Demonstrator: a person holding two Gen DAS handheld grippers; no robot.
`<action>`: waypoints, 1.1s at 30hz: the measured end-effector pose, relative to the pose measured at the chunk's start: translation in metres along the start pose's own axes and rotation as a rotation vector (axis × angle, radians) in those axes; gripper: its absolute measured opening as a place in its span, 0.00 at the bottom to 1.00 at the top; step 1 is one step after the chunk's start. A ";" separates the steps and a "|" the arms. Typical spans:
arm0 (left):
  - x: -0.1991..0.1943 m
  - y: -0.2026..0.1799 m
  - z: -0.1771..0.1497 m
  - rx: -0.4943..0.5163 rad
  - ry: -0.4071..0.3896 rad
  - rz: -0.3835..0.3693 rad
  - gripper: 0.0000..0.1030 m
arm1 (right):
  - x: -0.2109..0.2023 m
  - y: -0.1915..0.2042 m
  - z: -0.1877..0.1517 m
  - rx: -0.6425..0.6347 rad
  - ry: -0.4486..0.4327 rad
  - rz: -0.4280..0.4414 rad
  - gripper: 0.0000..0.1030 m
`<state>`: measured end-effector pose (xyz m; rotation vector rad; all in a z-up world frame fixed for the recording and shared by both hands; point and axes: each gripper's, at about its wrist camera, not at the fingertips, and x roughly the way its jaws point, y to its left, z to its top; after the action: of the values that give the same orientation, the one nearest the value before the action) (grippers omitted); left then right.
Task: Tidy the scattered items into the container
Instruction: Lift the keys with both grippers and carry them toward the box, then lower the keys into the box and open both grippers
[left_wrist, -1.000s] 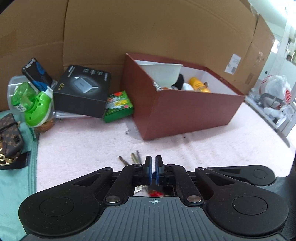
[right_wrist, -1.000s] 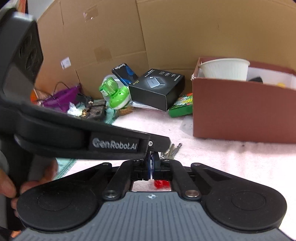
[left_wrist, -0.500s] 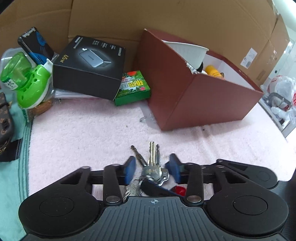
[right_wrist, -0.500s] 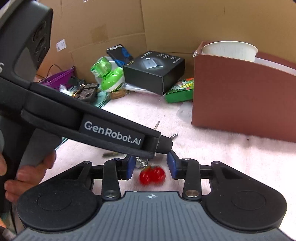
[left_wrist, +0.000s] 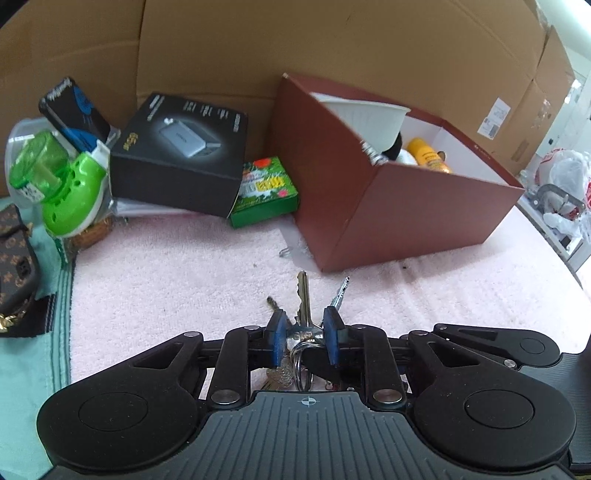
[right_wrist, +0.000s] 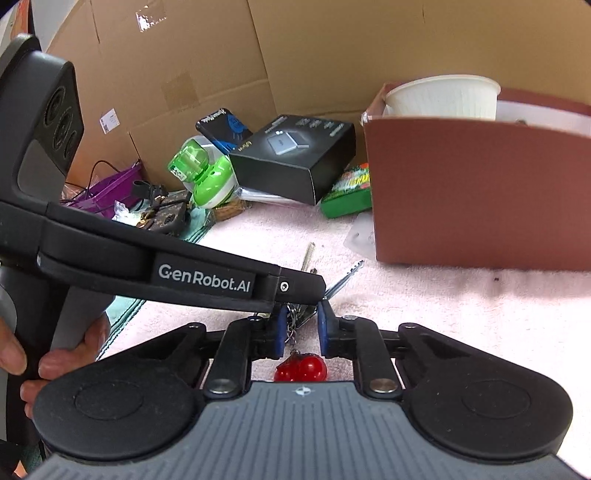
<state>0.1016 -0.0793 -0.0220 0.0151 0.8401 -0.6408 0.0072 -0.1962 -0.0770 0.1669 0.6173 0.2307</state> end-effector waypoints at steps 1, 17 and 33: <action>-0.005 -0.004 0.001 0.008 -0.013 0.002 0.31 | -0.004 0.000 0.001 0.000 -0.009 0.000 0.19; -0.078 -0.089 0.065 0.151 -0.253 0.001 0.31 | -0.093 -0.002 0.051 -0.056 -0.266 -0.029 0.19; -0.042 -0.175 0.147 0.232 -0.336 -0.102 0.31 | -0.143 -0.076 0.121 -0.063 -0.423 -0.203 0.19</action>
<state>0.0885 -0.2372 0.1480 0.0731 0.4420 -0.8090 -0.0222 -0.3175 0.0824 0.0871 0.2029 0.0147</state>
